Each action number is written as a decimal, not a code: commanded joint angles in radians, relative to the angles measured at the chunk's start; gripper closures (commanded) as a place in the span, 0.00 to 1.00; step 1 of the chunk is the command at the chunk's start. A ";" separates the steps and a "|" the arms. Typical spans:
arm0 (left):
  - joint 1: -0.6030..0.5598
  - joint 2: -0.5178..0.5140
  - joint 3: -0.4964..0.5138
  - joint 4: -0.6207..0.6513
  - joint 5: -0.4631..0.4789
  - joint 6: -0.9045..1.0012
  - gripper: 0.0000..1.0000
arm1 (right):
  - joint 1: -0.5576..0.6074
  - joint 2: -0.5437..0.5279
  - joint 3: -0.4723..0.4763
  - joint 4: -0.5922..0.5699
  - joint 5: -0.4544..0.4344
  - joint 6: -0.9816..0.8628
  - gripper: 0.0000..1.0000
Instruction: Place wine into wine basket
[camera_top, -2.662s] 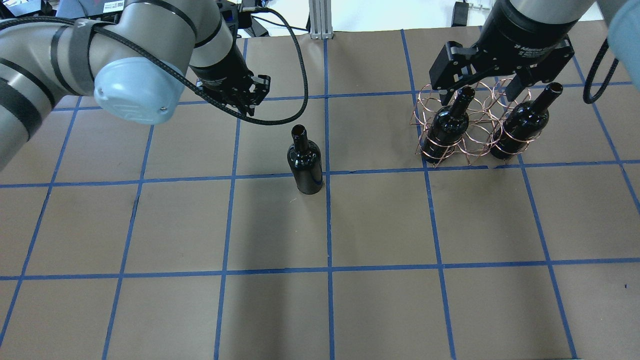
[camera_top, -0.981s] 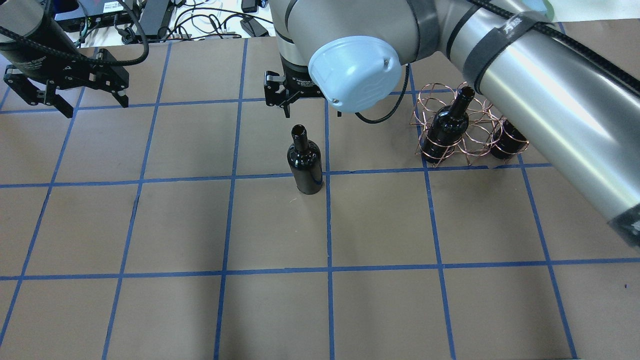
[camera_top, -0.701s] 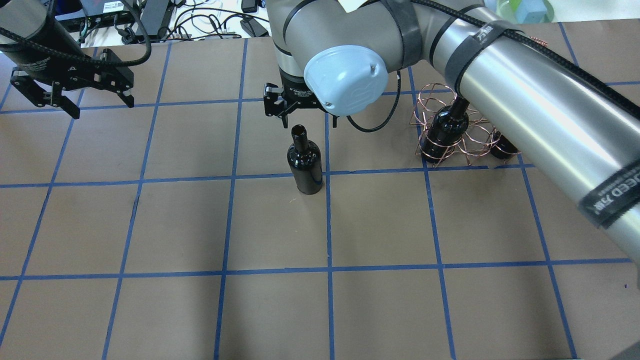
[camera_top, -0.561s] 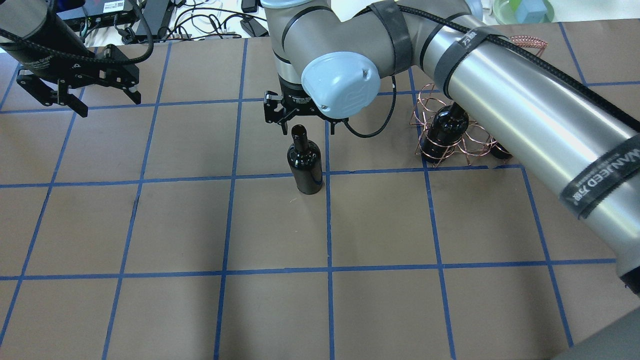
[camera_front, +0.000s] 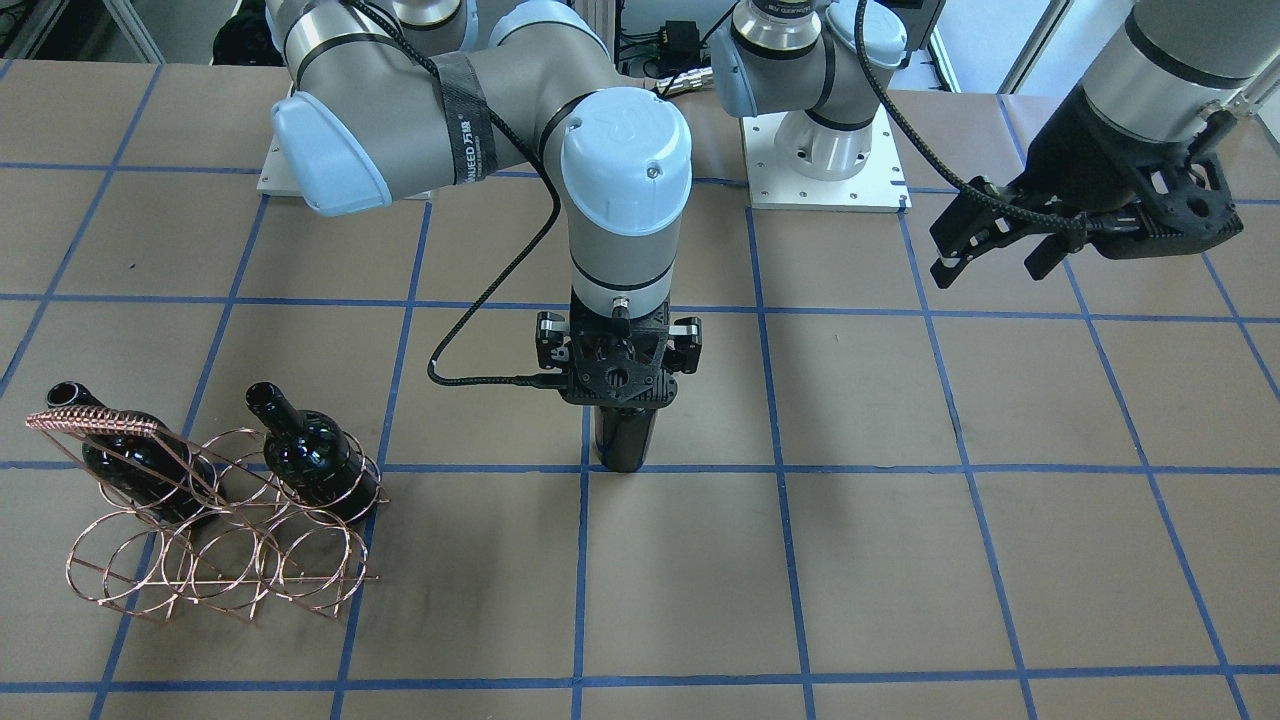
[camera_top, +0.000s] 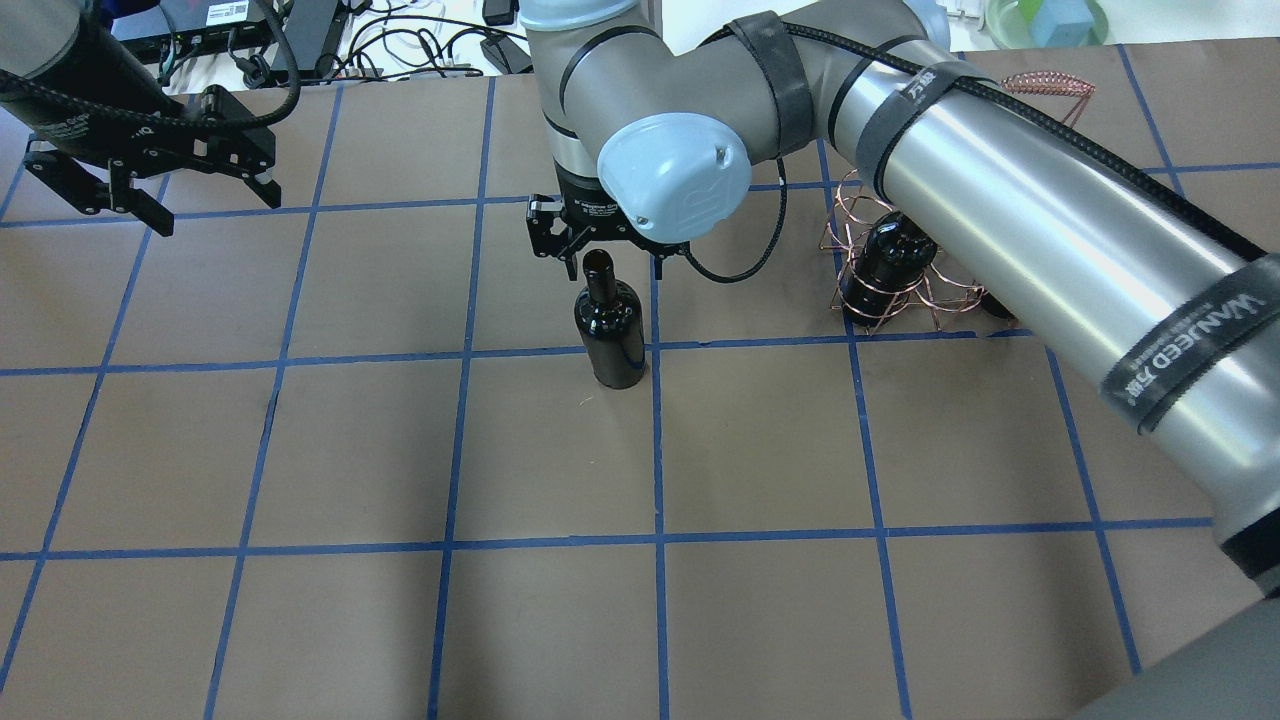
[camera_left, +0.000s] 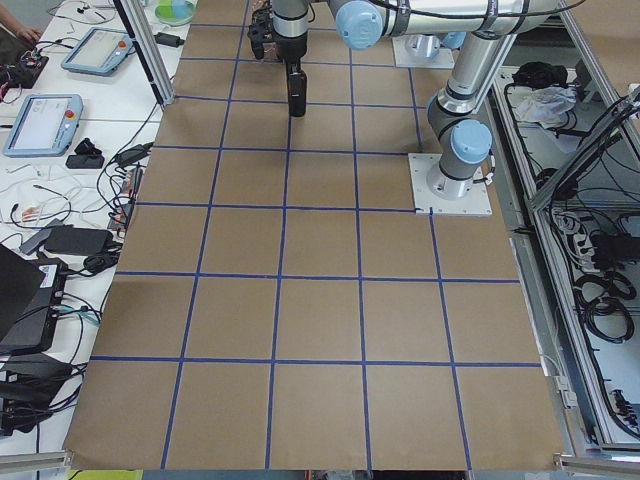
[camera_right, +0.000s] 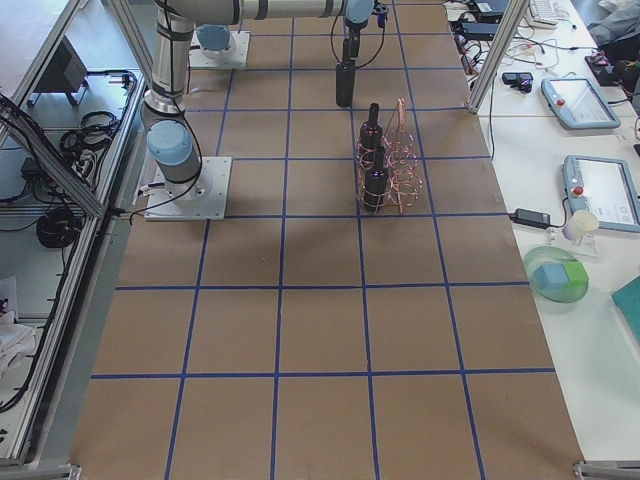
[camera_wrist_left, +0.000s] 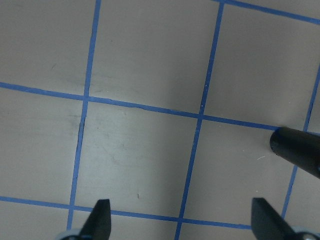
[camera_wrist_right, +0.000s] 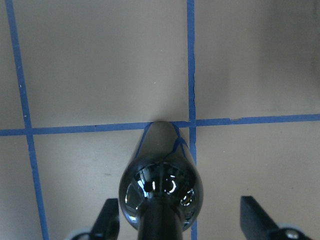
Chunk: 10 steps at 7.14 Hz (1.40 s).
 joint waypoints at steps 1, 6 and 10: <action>-0.004 0.008 0.000 -0.005 0.002 0.000 0.00 | 0.022 -0.003 0.000 -0.001 -0.002 -0.001 0.21; -0.079 0.032 -0.012 -0.006 0.012 -0.025 0.00 | 0.021 -0.001 0.002 -0.001 0.000 -0.015 0.86; -0.149 0.016 -0.017 0.003 0.085 -0.025 0.00 | -0.033 -0.067 0.002 0.034 -0.007 -0.029 0.91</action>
